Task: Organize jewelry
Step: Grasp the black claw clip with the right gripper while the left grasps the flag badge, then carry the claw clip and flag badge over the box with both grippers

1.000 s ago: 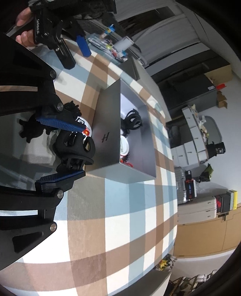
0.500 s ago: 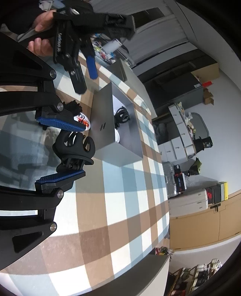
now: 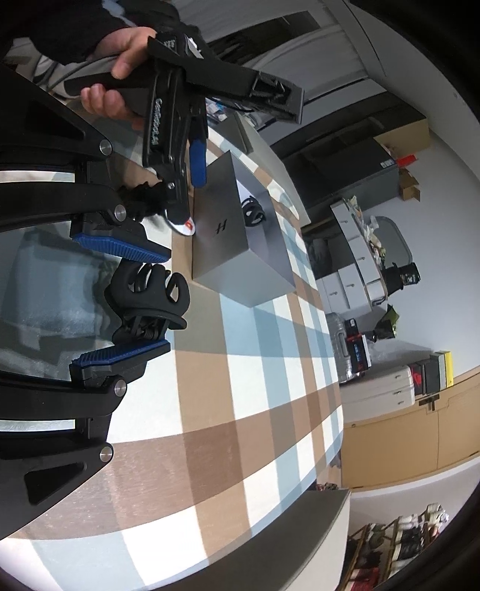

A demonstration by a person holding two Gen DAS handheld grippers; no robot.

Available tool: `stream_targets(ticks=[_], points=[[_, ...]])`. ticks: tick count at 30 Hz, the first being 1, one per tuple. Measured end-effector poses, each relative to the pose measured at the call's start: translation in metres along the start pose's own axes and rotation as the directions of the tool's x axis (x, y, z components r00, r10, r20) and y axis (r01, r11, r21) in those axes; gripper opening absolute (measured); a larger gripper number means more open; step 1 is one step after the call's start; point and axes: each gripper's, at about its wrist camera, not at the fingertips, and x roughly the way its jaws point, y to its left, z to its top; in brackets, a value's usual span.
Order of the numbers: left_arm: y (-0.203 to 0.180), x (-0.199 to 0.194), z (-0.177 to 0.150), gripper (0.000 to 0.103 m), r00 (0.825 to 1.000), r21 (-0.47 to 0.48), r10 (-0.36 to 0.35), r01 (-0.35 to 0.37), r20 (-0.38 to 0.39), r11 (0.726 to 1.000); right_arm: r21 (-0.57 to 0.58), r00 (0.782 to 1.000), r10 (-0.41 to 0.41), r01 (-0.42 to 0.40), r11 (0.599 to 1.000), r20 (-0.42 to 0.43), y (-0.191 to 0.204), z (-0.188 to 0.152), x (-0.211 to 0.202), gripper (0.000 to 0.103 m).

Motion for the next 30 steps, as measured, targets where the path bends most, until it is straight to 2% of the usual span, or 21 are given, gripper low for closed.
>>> stream_targets(ticks=[3,6,8,10,12,18,30], points=[[-0.003,0.008,-0.001,0.076,0.999,0.016,0.007,-0.006,-0.034,1.000,-0.007,1.000,0.000,0.000,1.000,0.005,0.000,-0.002,-0.002,0.041],[-0.011,0.010,-0.001,0.071,0.998,0.064,0.051,-0.049,-0.034,0.997,-0.007,1.000,0.015,-0.015,1.000,0.008,0.001,-0.003,-0.002,0.041],[-0.014,0.010,-0.001,0.065,0.998,0.080,0.051,-0.048,-0.034,0.996,-0.012,1.000,0.024,-0.024,1.000,0.011,0.003,-0.005,-0.003,0.041],[-0.015,0.009,0.000,0.047,0.998,0.089,0.046,-0.043,-0.033,0.995,-0.015,1.000,0.025,-0.025,1.000,0.010,0.003,-0.006,-0.002,0.041],[-0.018,0.007,0.001,0.037,0.999,0.104,0.041,-0.037,-0.032,0.994,-0.012,1.000,0.029,-0.029,1.000,0.011,0.003,-0.006,-0.003,0.041],[-0.018,0.007,0.001,0.037,0.999,0.122,0.026,-0.022,-0.033,0.992,0.001,0.999,0.029,-0.029,1.000,0.013,0.000,-0.006,-0.003,0.041],[-0.021,-0.030,0.001,0.037,0.997,0.107,-0.030,0.023,0.066,0.994,0.004,1.000,0.015,-0.015,1.000,0.016,0.006,-0.004,-0.007,0.041]])
